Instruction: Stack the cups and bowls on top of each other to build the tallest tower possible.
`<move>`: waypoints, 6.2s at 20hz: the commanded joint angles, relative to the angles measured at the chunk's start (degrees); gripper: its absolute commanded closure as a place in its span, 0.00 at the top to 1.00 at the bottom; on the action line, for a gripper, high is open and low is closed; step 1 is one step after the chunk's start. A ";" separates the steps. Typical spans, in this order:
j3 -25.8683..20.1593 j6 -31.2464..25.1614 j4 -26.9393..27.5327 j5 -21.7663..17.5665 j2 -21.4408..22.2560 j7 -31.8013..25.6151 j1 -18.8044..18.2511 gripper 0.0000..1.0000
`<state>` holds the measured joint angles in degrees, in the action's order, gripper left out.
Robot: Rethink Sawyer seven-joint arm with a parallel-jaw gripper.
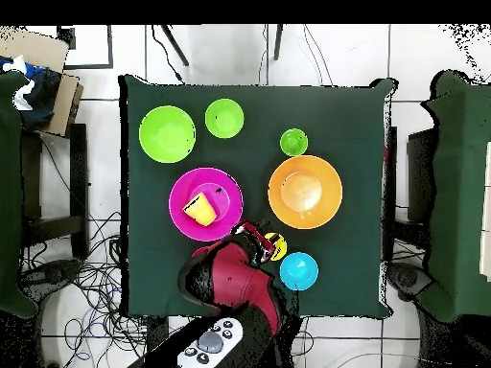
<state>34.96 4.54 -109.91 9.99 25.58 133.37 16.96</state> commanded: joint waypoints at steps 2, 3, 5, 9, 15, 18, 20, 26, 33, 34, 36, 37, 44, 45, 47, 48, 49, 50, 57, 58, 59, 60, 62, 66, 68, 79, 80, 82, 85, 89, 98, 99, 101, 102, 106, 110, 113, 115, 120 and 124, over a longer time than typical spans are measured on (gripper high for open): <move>-8.37 7.09 1.75 -2.20 -4.20 6.59 -2.22 1.00; -8.36 7.32 2.07 -2.11 -4.47 6.43 -2.32 1.00; -8.23 7.90 2.99 -1.84 -5.16 6.00 -2.41 1.00; -7.77 8.59 5.45 -0.89 -6.92 4.91 -2.34 1.00; -6.81 8.03 8.68 1.34 -9.01 4.35 -1.05 1.00; -5.89 6.84 10.30 2.88 -10.13 4.52 0.30 1.00; -5.24 5.99 11.27 3.66 -10.73 4.43 1.12 1.00; -3.06 3.59 14.99 7.16 -13.68 4.35 3.89 1.00; -1.29 1.18 18.96 11.28 -16.62 4.18 6.31 1.00; -1.01 0.62 19.46 11.72 -16.83 4.09 6.60 1.00; -0.48 -0.69 20.57 12.62 -17.24 3.85 7.20 1.00; -0.11 -1.53 21.41 13.29 -17.61 3.81 7.58 1.00; -2.03 2.44 14.66 7.32 -11.82 3.69 4.28 1.00; -1.94 2.12 14.30 6.97 -11.12 3.50 4.24 1.00; -1.57 1.27 14.25 6.92 -10.41 3.18 4.48 1.00; -1.45 0.96 14.34 6.79 -10.08 2.94 4.46 1.00; -1.37 0.73 14.41 6.72 -9.83 2.75 4.40 1.00; -2.67 3.72 15.78 6.33 -13.04 2.79 1.84 1.00; -2.57 1.87 17.68 4.59 -11.55 0.11 0.56 1.00; -2.75 1.62 18.13 4.25 -11.32 -0.18 0.17 1.00; -2.93 1.37 18.58 3.91 -11.10 -0.47 -0.23 1.00; -3.48 1.86 18.92 3.57 -11.31 -0.37 -0.82 1.00; -4.15 2.44 19.54 3.05 -11.80 -0.18 -1.60 1.00; -4.28 2.55 19.97 2.16 -11.79 0.05 -1.72 1.00; -4.22 2.33 20.57 2.18 -12.13 0.15 -1.72 1.00; -10.54 0.32 26.08 -3.94 -11.30 -3.16 -7.39 1.00; -14.53 -1.92 26.06 -7.64 -9.22 -5.56 -9.99 1.00; -18.94 -6.61 25.14 -11.69 -5.77 -8.75 -12.75 1.00; -23.71 -12.98 23.57 -15.77 -1.25 -11.91 -16.00 1.00; -29.91 -19.57 21.73 -20.10 2.63 -15.42 -20.26 1.00; -33.45 -22.88 22.93 -24.76 3.60 -11.96 -22.60 1.00; -33.98 -23.38 23.03 -25.08 3.73 -11.91 -22.90 1.00; -34.93 -24.28 23.71 -25.66 3.73 -11.98 -23.46 1.00; -35.06 -24.60 24.13 -25.83 3.59 -11.68 -23.48 1.00; -35.76 -26.15 25.74 -26.35 3.19 -10.98 -23.73 1.00; -35.80 -26.90 27.46 -26.68 2.48 -10.49 -23.61 1.00; -35.49 -27.33 29.17 -26.61 1.54 -9.94 -23.32 1.00; -35.47 -27.52 30.04 -26.66 1.03 -9.76 -23.27 1.00; -35.71 -27.91 33.28 -26.52 -1.08 -9.36 -23.37 1.00; -36.22 -29.60 34.65 -26.48 -1.37 -10.19 -24.19 1.00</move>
<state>5.76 -16.96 -80.51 -11.74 28.11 133.36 -5.99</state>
